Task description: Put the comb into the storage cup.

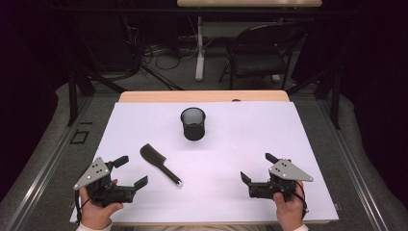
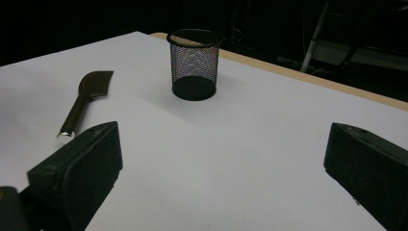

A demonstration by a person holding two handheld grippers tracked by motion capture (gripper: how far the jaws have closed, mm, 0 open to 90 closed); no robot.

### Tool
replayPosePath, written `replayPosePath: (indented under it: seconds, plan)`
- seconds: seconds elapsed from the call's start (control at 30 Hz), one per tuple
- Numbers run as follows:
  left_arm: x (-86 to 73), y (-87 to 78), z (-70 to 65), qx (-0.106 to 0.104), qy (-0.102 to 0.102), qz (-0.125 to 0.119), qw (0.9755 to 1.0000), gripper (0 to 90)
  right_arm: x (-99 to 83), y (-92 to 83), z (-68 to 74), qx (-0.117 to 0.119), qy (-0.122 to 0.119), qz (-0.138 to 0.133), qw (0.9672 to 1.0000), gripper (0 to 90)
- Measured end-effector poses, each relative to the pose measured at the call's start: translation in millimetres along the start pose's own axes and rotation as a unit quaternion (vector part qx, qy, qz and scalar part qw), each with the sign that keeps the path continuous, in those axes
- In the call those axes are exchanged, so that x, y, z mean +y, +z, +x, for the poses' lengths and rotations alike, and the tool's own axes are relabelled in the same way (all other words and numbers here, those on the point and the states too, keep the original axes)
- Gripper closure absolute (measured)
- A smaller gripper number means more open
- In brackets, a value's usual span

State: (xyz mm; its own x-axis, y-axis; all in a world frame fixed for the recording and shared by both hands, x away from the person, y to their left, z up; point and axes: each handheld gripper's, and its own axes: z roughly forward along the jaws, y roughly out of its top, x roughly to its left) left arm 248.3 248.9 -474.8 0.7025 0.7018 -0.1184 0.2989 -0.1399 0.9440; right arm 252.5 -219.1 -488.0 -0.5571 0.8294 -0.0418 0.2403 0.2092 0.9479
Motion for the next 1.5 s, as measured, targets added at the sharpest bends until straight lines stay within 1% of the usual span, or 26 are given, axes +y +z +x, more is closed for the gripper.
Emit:
replayPosePath:
  seconds: [0.07, 0.17, 0.23, 0.33, 0.37, 0.43, 0.5, 0.57, 0.63, 0.7, 0.8, 0.93, 0.97, 1.0, 1.03, 1.1, 1.13, 1.23, 1.27, 1.4, 1.47, 1.5]
  plan:
    - [1.7, -0.1, -0.7, 0.003, -0.001, 0.007, 1.0000, 0.3, -0.5, 1.1, 0.1, 0.000, -0.001, 0.003, 1.0000, 0.0]
    - [2.9, -0.5, -1.3, -0.002, -0.005, 0.006, 1.0000, 0.9, -1.1, 1.9, 0.2, 0.000, 0.000, 0.004, 1.0000, 0.0]
    - [5.4, 0.1, -4.1, -0.005, -0.007, 0.013, 0.9999, 1.7, -1.8, 1.9, 0.6, 0.001, 0.000, 0.006, 1.0000, 0.0]
    - [6.9, 1.5, -6.3, -0.004, -0.003, 0.017, 0.9998, 3.8, -2.2, 1.7, 0.6, 0.002, -0.001, 0.007, 1.0000, 0.0]
    - [9.0, 3.1, -7.6, -0.001, -0.004, 0.023, 0.9997, 4.3, -2.1, 1.6, 0.5, 0.003, 0.000, 0.007, 1.0000, 0.0]
    - [11.0, 4.2, -7.8, 0.000, -0.007, 0.028, 0.9996, 8.3, -2.1, 1.9, 0.3, 0.003, -0.001, 0.007, 1.0000, 0.0]
    - [12.4, 6.0, -8.0, 0.006, -0.008, 0.029, 0.9995, 12.5, -2.4, 2.5, 0.2, 0.004, -0.001, 0.007, 1.0000, 0.0]
    - [14.3, 8.7, -7.8, 0.004, -0.011, 0.035, 0.9993, 14.6, -2.7, 3.1, 0.1, 0.004, -0.002, 0.009, 0.9999, 0.0]
    - [16.0, 11.3, -8.4, 0.009, -0.011, 0.042, 0.9990, 16.0, -3.2, 3.9, 0.0, 0.004, 0.000, 0.009, 0.9999, 0.0]
    - [17.8, 14.0, -9.0, 0.014, -0.012, 0.053, 0.9984, 17.2, -3.4, 3.9, -0.1, 0.004, 0.001, 0.012, 0.9999, 0.0]
    - [20.1, 17.6, -9.6, 0.023, -0.015, 0.065, 0.9975, 22.8, -3.8, 3.9, 0.0, 0.004, 0.002, 0.012, 0.9999, 0.0]
    - [24.0, 24.5, -9.2, 0.034, -0.012, 0.086, 0.9956, 27.5, -3.9, 4.1, 0.0, 0.005, 0.002, 0.014, 0.9999, 0.0]
    - [24.8, 26.1, -9.5, 0.037, -0.011, 0.091, 0.9951, 30.2, -3.8, 4.0, 0.2, 0.005, 0.003, 0.015, 0.9999, 0.0]
    - [24.8, 26.1, -9.5, 0.037, -0.011, 0.091, 0.9951, 33.2, -3.9, 4.3, 0.3, 0.005, 0.002, 0.015, 0.9999, 0.0]
    - [26.4, 29.5, -9.7, 0.040, -0.010, 0.098, 0.9943, 33.8, -4.0, 4.5, 0.3, 0.005, 0.001, 0.015, 0.9999, 0.0]
    - [27.2, 30.9, -9.7, 0.040, -0.008, 0.103, 0.9939, 34.9, -4.1, 4.6, 0.2, 0.005, 0.001, 0.015, 0.9999, 0.0]
    - [28.3, 34.2, -10.1, 0.045, -0.007, 0.108, 0.9931, 39.1, -4.4, 5.0, 0.0, 0.006, 0.001, 0.015, 0.9999, 0.1]
    - [29.6, 36.9, -9.7, 0.047, -0.005, 0.114, 0.9924, 42.2, -4.7, 5.3, -0.1, 0.006, 0.001, 0.017, 0.9998, 0.3]
    - [30.4, 39.3, -9.6, 0.051, -0.007, 0.115, 0.9920, 43.8, -4.8, 5.2, 0.1, 0.006, 0.001, 0.018, 0.9998, 0.3]
    - [32.5, 44.1, -8.3, 0.048, -0.017, 0.123, 0.9911, 46.3, -5.1, 5.1, 0.2, 0.008, 0.000, 0.021, 0.9998, 0.4]
    - [33.3, 46.8, -8.1, 0.048, -0.018, 0.127, 0.9906, 47.1, -5.2, 5.2, 0.0, 0.007, -0.001, 0.021, 0.9997, 0.5]
    - [33.6, 47.9, -8.1, 0.048, -0.021, 0.127, 0.9906, 48.1, -5.3, 5.3, 0.0, 0.008, -0.001, 0.022, 0.9997, 0.5]
